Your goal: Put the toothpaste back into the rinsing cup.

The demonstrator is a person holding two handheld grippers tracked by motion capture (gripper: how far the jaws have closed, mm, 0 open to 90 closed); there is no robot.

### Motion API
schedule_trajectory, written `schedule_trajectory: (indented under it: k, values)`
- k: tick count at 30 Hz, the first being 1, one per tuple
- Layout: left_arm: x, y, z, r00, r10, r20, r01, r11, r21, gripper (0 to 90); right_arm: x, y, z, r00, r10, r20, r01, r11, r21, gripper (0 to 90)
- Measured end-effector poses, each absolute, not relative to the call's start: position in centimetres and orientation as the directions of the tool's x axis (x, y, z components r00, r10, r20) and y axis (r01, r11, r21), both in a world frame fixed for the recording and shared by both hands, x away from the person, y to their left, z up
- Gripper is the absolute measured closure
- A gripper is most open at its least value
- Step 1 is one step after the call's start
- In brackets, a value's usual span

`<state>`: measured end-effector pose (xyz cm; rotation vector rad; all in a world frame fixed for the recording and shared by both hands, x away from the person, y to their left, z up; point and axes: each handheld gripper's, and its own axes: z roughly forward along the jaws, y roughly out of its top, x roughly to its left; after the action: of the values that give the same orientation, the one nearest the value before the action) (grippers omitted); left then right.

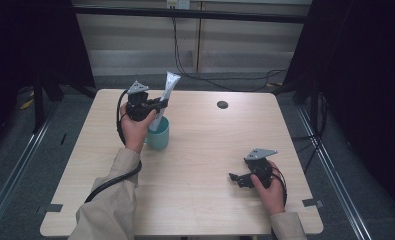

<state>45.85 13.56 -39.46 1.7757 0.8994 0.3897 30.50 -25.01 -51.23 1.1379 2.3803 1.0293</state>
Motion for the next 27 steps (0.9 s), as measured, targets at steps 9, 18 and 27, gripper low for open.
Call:
schedule_trajectory:
  k: [9,18,27]
  values:
    - [45.8,13.5,-40.3,0.655,0.739,-0.159,0.397,-0.158,0.904,74.4,30.5,-25.0,-51.2,-0.638,0.770,0.032,0.551,0.426,0.718,10.5]
    - [45.8,13.5,-41.4,0.636,0.748,-0.190,0.420,-0.129,0.898,74.1,30.5,-25.0,-51.2,-0.638,0.769,0.031,0.549,0.426,0.719,10.5]
    - [45.4,13.6,-42.2,0.627,0.757,-0.186,0.434,-0.140,0.890,73.9,30.5,-25.0,-51.2,-0.638,0.769,0.032,0.550,0.426,0.718,10.5]
